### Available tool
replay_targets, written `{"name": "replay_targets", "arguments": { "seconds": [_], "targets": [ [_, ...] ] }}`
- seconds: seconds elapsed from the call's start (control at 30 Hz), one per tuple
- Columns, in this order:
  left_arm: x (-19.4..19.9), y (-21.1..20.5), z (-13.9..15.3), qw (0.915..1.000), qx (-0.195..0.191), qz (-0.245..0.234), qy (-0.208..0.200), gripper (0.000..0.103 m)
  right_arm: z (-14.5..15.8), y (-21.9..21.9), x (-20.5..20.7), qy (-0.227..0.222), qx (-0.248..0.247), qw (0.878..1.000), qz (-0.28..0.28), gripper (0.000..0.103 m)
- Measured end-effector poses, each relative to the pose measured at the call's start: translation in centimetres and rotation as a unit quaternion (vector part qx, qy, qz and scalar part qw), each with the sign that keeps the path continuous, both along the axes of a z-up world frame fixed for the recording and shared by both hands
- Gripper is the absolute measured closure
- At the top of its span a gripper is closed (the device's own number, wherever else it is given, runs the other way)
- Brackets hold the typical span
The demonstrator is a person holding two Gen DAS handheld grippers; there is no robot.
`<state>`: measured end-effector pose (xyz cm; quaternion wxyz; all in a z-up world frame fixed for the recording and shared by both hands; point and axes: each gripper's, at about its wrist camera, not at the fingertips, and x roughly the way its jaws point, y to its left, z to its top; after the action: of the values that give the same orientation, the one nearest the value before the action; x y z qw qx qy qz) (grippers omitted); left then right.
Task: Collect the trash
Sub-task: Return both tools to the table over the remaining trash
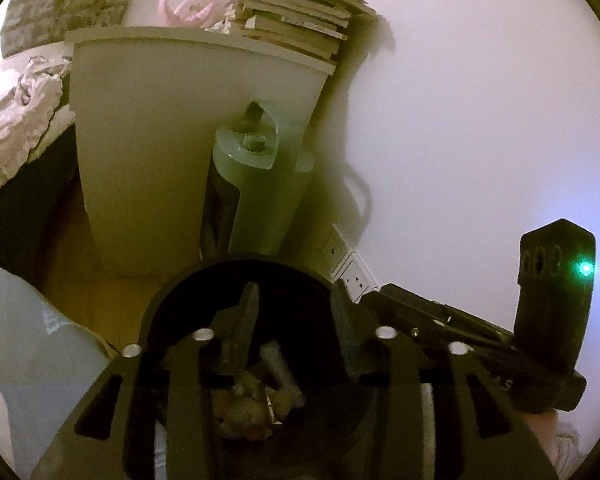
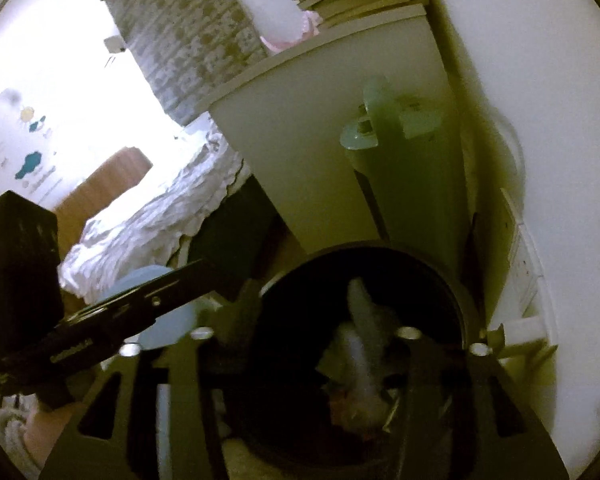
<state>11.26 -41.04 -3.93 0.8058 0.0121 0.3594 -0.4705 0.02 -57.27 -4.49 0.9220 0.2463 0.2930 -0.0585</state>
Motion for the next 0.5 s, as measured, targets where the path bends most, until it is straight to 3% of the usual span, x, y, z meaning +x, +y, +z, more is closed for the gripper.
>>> {"name": "replay_targets", "arguments": {
  "seconds": [0.2, 0.4, 0.5],
  "targets": [
    [-1.5, 2.7, 1.5, 0.9997, 0.001, 0.011, -0.020, 0.055, 0.4, 0.6, -0.5, -0.001, -0.001, 1.000, 0.005, 0.045],
    [-2.4, 10.7, 2.1, 0.9964, 0.007, 0.082, -0.018, 0.050, 0.9, 4.4, 0.8, 0.013, -0.011, 0.998, 0.068, 0.044],
    [-2.3, 15.4, 1.5, 0.9912, 0.018, 0.131, -0.008, 0.050, 1.4, 7.5, 1.9, 0.023, -0.019, 0.992, 0.121, 0.031]
  ]
}}
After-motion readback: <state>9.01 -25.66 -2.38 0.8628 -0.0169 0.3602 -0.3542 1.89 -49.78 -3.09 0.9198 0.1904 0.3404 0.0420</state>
